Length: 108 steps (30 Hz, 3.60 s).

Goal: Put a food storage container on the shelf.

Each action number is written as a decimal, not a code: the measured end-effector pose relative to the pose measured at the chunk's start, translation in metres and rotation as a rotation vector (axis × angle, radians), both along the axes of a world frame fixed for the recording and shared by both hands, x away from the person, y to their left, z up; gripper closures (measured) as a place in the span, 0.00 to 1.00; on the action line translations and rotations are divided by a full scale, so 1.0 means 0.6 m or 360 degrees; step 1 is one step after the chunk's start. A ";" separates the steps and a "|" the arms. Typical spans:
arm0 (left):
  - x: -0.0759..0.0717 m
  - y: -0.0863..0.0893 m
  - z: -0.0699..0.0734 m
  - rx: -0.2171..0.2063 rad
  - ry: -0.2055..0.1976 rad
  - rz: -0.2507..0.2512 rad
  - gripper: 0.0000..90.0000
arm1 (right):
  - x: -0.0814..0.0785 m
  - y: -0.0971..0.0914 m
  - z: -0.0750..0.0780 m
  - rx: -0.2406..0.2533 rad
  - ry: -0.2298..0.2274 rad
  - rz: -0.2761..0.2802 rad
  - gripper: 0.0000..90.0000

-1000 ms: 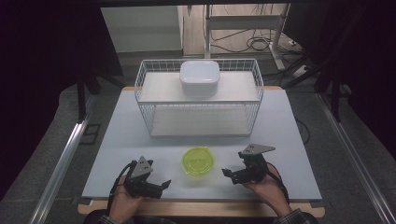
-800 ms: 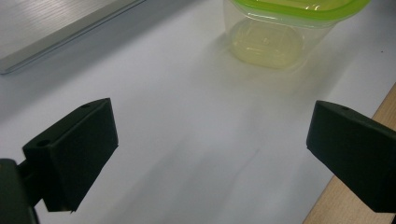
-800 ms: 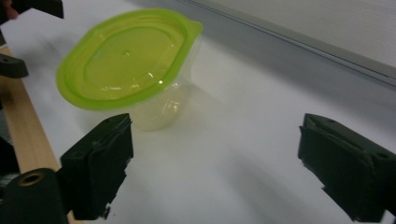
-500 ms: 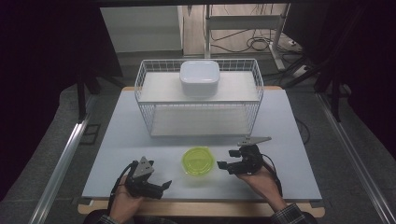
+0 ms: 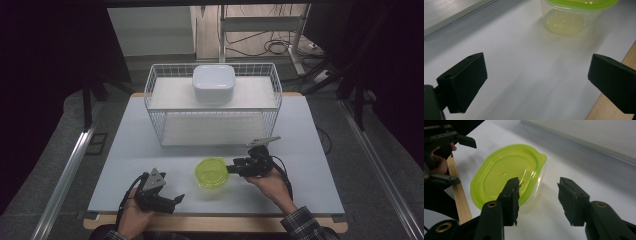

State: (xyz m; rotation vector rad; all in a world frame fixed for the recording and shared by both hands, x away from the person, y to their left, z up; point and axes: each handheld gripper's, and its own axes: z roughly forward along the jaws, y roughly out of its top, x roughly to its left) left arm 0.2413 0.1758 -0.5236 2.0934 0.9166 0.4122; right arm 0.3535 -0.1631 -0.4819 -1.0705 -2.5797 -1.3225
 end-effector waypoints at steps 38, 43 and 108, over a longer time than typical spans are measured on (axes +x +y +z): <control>-0.001 -0.002 0.000 0.0029 -0.0001 -0.0032 0.03 | 0.044 0.023 -0.026 0.0264 0.0526 -0.0029 0.91; -0.002 -0.001 0.001 0.0026 -0.0006 -0.0027 0.03 | 0.039 0.025 -0.019 0.0279 0.0502 -0.0021 0.91; 0.001 0.000 -0.003 0.0007 0.0002 -0.0032 0.02 | 0.093 -0.018 0.282 0.0719 0.0159 -0.0198 0.91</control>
